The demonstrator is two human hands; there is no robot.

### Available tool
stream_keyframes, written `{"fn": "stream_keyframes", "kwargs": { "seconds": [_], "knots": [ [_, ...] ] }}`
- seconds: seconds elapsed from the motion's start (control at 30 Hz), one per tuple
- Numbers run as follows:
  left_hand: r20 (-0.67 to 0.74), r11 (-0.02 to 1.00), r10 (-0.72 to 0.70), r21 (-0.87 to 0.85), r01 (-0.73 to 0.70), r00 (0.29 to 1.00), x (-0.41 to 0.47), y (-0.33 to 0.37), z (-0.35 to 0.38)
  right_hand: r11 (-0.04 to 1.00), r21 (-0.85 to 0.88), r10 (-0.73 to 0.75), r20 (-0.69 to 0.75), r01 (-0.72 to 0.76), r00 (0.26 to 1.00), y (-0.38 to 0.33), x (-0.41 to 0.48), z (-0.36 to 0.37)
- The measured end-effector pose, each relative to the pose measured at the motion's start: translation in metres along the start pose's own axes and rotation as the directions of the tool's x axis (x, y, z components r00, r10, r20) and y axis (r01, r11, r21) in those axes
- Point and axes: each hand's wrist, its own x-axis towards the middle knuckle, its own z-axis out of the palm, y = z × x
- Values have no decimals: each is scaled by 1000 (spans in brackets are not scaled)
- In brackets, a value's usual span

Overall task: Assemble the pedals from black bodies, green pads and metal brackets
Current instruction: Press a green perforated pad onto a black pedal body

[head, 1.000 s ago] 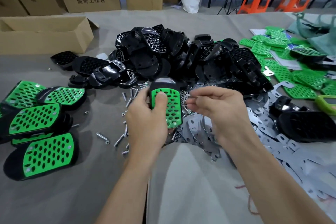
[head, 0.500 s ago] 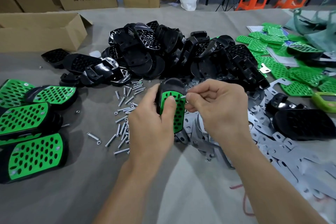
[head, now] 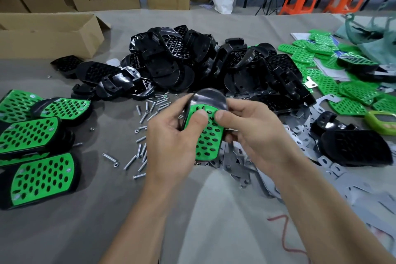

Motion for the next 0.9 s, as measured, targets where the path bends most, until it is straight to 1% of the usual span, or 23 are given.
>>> {"fn": "stream_keyframes", "kwargs": {
  "seconds": [0.07,0.13,0.23,0.3,0.33,0.37,0.47,0.57,0.63,0.67,0.7,0.73,0.77,0.8,0.83,0.87,0.9],
  "knots": [
    [-151,992,-121,-63,113,981,3,-1,1,983,-181,-47,-143,20,989,3,1,15],
    [-280,966,-232,-179,186,932,8,-1,-1,928,-373,-106,-190,28,976,9,-2,30],
    [-398,913,-358,-341,226,845,15,-1,-13,728,-680,-230,-120,89,966,15,-7,40],
    [-442,866,-441,-439,240,781,18,0,-21,538,-834,-233,-6,124,972,14,-10,43],
    [-454,852,-465,-463,245,760,19,0,-24,455,-878,-205,61,150,977,14,-11,46],
    [-463,846,-477,-473,247,747,20,1,-26,396,-903,-167,107,166,980,14,-12,48],
    [-472,841,-484,-483,242,737,21,3,-26,307,-935,-136,142,178,980,13,-13,53],
    [-442,849,-469,-464,253,765,19,4,-23,197,-962,-136,162,187,977,11,-12,61],
    [-425,880,-425,-399,256,799,18,1,-22,140,-970,-152,176,198,973,11,-11,65],
    [-413,895,-405,-360,262,816,17,0,-22,151,-970,-174,161,188,971,12,-11,64],
    [-397,906,-392,-325,273,830,17,0,-21,203,-966,-207,120,162,971,13,-12,63],
    [-380,911,-386,-297,285,840,16,-1,-21,290,-950,-229,46,113,972,13,-12,59],
    [-361,912,-389,-281,299,847,15,-1,-20,414,-909,-224,-51,47,973,11,-11,54],
    [-342,910,-394,-278,308,853,14,-1,-19,552,-833,-184,-143,-18,972,9,-10,47],
    [-321,906,-398,-286,312,860,13,-1,-18,662,-747,-136,-208,-67,969,7,-9,41],
    [-294,902,-397,-299,311,869,12,-1,-17,722,-685,-105,-246,-96,964,4,-7,35],
    [-264,899,-396,-308,312,880,12,-1,-17,756,-644,-91,-277,-114,957,1,-7,29]
  ]
}}
